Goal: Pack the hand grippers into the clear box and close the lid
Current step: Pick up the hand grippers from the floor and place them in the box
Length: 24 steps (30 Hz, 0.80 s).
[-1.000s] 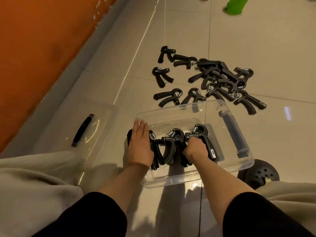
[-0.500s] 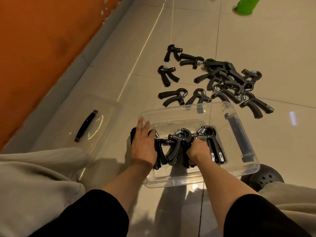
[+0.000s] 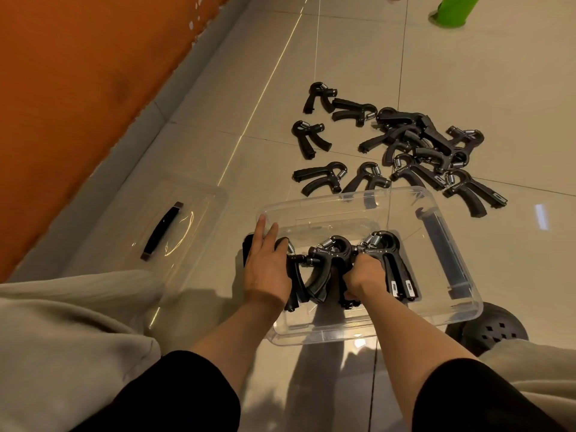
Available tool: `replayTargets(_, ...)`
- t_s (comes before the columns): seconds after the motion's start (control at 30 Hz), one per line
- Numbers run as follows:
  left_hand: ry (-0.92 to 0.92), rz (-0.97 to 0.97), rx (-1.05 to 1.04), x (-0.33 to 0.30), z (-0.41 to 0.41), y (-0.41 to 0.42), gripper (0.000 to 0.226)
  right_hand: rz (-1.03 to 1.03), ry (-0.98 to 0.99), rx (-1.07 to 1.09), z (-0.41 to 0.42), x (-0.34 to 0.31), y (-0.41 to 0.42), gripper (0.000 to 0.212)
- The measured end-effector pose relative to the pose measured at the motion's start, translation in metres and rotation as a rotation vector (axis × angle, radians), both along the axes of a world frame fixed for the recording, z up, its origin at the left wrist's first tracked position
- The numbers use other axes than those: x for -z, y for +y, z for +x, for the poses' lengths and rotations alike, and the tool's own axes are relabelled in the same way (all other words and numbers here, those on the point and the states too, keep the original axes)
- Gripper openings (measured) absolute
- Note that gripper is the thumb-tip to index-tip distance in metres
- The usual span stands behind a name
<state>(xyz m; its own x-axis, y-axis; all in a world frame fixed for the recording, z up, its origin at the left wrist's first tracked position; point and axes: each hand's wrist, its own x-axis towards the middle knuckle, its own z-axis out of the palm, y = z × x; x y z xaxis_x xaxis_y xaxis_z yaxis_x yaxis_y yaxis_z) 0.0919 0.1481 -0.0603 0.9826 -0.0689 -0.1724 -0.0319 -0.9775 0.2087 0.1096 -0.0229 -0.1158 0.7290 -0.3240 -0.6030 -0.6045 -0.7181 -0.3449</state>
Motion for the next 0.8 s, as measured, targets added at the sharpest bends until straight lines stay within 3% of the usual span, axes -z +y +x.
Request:
replayTargets(0.1,-0.005,0.006,0.000,0.000,0.000,0.000,0.062,0.006,-0.028,0.026,0.000,0.001,-0.002,0.025)
replayTargets(0.27,-0.016,0.016,-0.008,0.005,0.001,0.000,0.061,0.009,-0.028,0.036,-0.001,0.003,-0.004,0.007)
replayTargets(0.4,-0.034,-0.002,-0.005,0.008,0.001,0.001,0.061,0.022,-0.018,0.072,-0.001,0.007,-0.006,0.024)
replayTargets(0.57,-0.091,0.038,0.028,0.005,-0.003,0.000,0.059,0.026,-0.099,0.092,-0.003,-0.005,-0.014,0.024)
replayTargets(0.7,-0.103,0.139,0.085,-0.008,-0.010,-0.013,0.056,0.123,-0.186,-0.026,-0.006,-0.029,-0.032,0.007)
replayTargets(0.8,-0.098,0.006,0.099,-0.022,-0.020,-0.046,0.050,0.237,-0.314,-0.130,-0.014,-0.056,-0.054,0.006)
